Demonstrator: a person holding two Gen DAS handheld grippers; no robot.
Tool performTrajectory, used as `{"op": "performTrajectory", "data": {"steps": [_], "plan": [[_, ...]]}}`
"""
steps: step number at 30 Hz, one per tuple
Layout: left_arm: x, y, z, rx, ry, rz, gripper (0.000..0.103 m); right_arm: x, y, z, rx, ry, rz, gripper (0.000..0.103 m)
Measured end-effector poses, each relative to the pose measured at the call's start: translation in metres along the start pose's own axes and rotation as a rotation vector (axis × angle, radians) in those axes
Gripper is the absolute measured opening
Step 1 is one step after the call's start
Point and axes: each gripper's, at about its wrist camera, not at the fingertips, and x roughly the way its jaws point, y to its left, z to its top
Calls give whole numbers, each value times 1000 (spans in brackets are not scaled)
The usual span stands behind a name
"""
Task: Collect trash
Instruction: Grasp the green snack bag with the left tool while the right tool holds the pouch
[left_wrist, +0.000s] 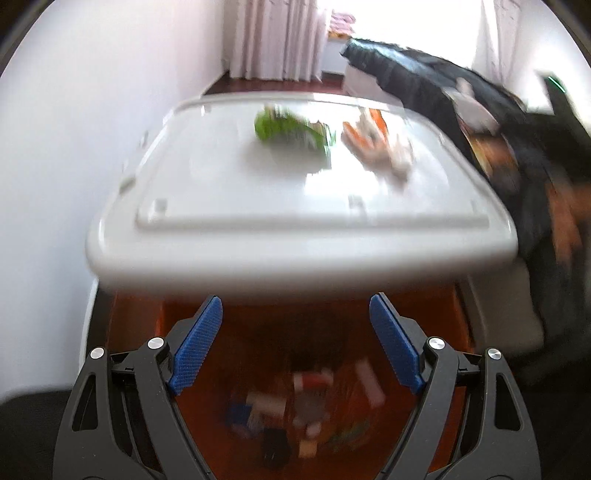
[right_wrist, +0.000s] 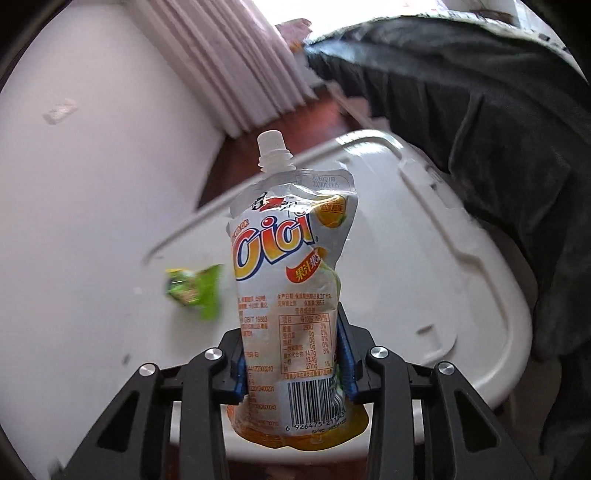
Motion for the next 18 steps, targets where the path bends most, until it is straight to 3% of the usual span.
{"op": "performTrajectory", "data": {"steps": [5,8,14,18], "plan": [[35,-11,96,-71,-67,-3,80,4,6,-6,-31,5,39,37],[66,-12,140,-154,-74,54,80,1,10,-1,-56,-3,41,37],[123,-10,186,-275,-72,168,80,-17,10,9,-71,-57,61,38],[155,-10,198,-320,-52,219,80,-20,7,10,-61,-51,75,38]]}}
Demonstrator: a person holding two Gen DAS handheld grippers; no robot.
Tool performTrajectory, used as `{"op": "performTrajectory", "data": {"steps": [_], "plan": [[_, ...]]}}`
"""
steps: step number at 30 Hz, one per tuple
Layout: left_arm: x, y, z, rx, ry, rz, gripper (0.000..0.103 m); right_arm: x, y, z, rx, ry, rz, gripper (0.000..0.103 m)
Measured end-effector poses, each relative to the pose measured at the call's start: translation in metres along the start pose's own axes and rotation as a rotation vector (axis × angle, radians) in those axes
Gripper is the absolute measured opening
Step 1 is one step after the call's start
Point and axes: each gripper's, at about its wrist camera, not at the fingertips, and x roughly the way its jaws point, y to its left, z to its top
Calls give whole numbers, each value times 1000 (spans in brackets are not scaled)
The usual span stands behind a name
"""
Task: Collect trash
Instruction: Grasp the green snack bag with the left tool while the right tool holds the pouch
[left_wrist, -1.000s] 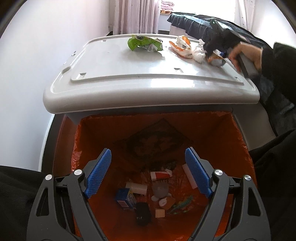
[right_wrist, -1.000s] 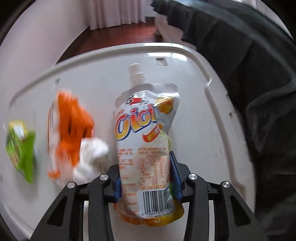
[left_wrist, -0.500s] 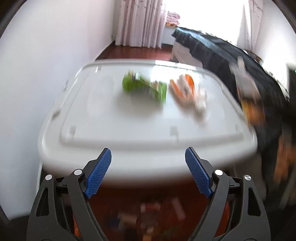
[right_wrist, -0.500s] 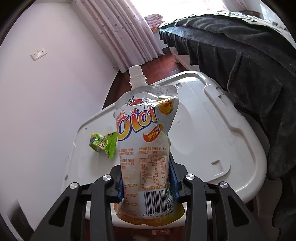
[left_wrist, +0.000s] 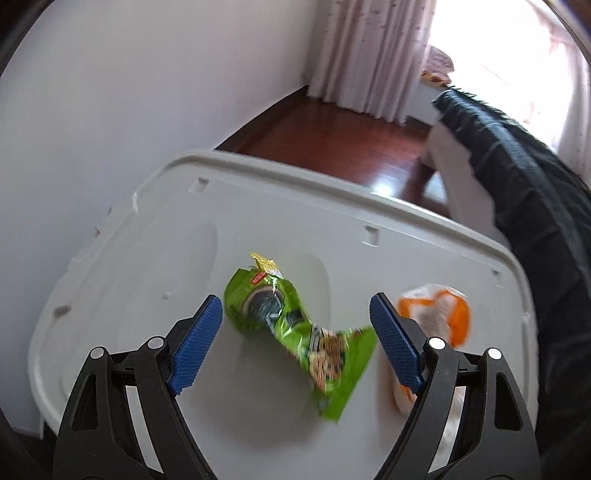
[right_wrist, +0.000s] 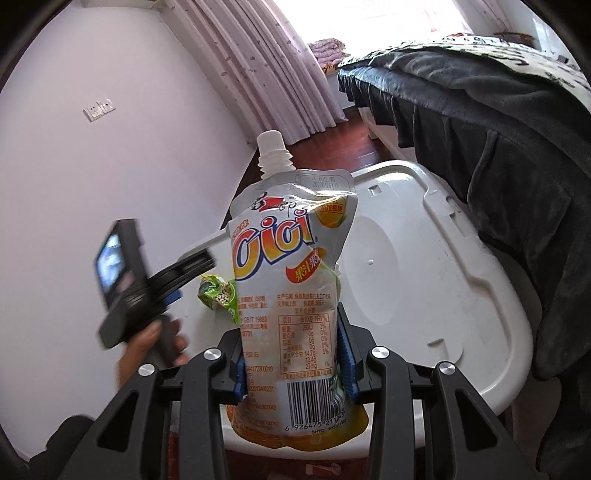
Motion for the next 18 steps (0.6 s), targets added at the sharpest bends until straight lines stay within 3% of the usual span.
{"op": "performTrajectory", "data": {"steps": [7,10,11,13,14,18], "plan": [[68,-8,-13,-11,135,105,82,10,-1,-2,2,35,16,38],[65,-5,-24,37,55,86,83,16,2,-2,-8,43,18,38],[64,-4,-24,45,58,74,77,17,3,-3,-9,46,18,38],[59,-2,-24,72,39,75,35,19,5,-4,-6,56,27,38],[59,-2,-24,107,50,61,24,21,6,-4,-6,60,27,38],[52,4,-29,166,50,17,22,28,7,-4,0,75,30,38]]}}
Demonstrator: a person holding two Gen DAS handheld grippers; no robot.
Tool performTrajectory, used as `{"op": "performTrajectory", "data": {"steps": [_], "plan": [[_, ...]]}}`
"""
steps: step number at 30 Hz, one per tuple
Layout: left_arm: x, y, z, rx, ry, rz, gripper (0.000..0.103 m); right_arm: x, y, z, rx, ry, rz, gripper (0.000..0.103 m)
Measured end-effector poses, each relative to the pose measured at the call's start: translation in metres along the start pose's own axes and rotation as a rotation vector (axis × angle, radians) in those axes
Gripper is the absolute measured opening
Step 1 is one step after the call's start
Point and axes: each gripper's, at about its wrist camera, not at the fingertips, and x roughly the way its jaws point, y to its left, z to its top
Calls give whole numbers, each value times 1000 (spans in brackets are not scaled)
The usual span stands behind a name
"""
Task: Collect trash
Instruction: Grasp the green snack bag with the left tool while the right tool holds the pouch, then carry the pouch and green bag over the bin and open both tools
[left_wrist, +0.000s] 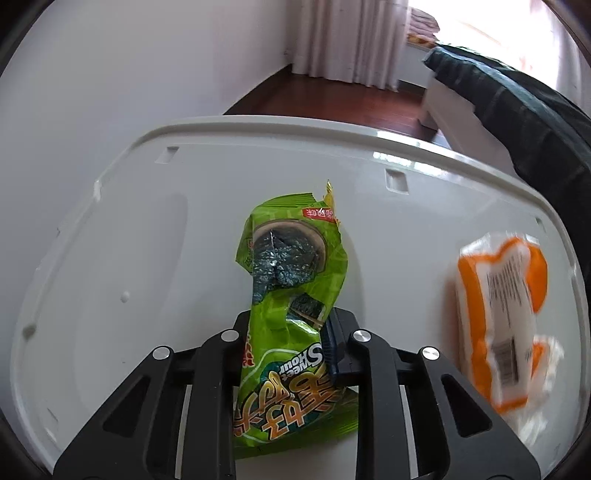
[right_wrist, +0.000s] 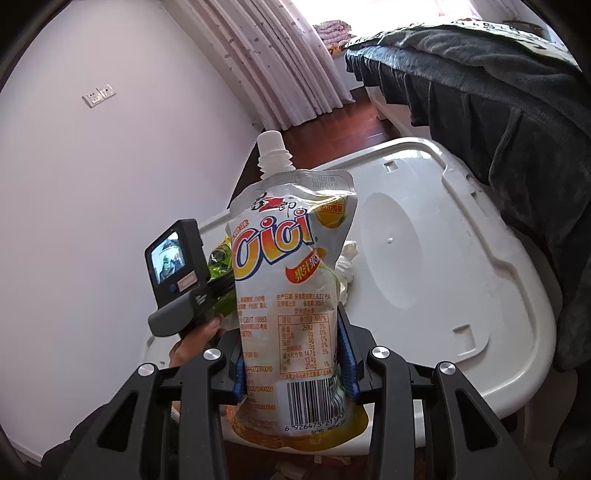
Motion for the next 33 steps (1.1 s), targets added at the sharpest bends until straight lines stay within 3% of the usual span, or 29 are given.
{"op": "performTrajectory", "data": {"steps": [6,11,17,21,26,33], "plan": [[-39,18,-28,106,-56,3,21,11,4,0,-24,9,-17,38],[-111,38,-57,164,-131,-25,21,16,10,-5,-38,11,-28,38],[-182,64,-101,177,-131,-73,21,15,33,-33,-127,6,-41,38],[-208,81,-141,179,-110,-90,21,6,49,-76,-180,8,-21,38],[-222,95,-210,191,-60,-99,21,-9,51,-163,-200,63,-27,38],[-176,107,-277,192,102,-99,21,-11,32,-233,-165,155,-132,39]]}}
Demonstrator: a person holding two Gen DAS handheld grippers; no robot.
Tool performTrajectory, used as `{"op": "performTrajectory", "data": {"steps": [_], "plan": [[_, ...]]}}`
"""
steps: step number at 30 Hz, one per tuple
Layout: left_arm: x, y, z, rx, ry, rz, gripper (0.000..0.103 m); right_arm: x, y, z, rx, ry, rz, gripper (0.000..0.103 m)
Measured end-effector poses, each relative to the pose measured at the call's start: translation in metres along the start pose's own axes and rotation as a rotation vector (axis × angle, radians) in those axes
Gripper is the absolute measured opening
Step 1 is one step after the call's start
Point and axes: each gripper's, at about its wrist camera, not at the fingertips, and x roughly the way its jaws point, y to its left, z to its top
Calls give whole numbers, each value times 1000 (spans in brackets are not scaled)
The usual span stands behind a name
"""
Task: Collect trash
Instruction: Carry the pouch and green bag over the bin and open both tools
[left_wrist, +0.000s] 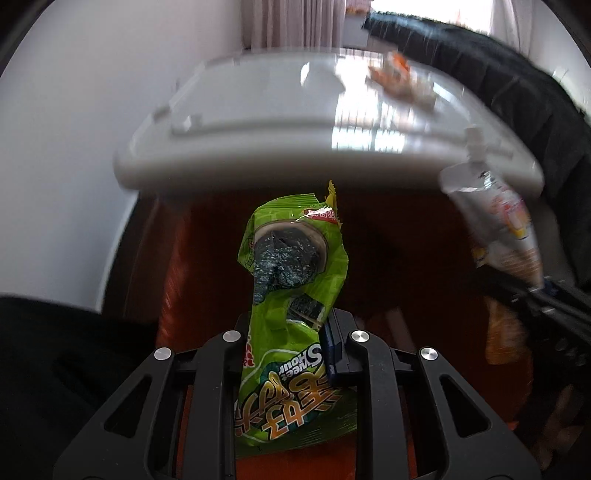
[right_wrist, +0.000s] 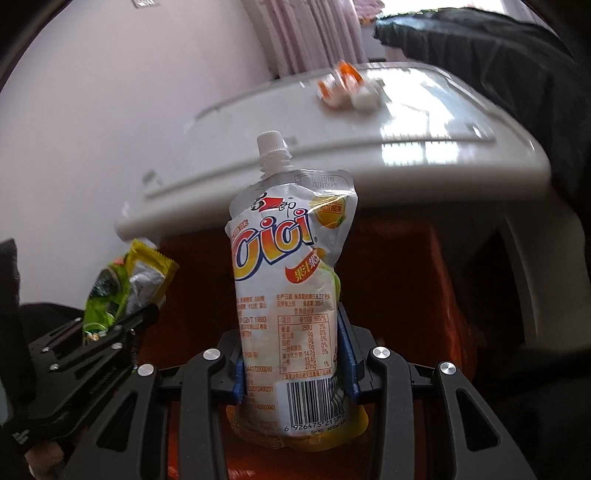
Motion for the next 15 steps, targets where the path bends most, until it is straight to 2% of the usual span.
{"op": "performTrajectory", "data": {"steps": [5,11,15], "plan": [[25,7,-7,-13,76,-13,21,16,-3,-8,9,48,-38,39],[35,2,-7,-2,103,-8,21,28,-2,-12,3,108,-40,39],[40,1,-5,-2,111,-11,22,30,-3,-16,-6,115,-39,39]]}}
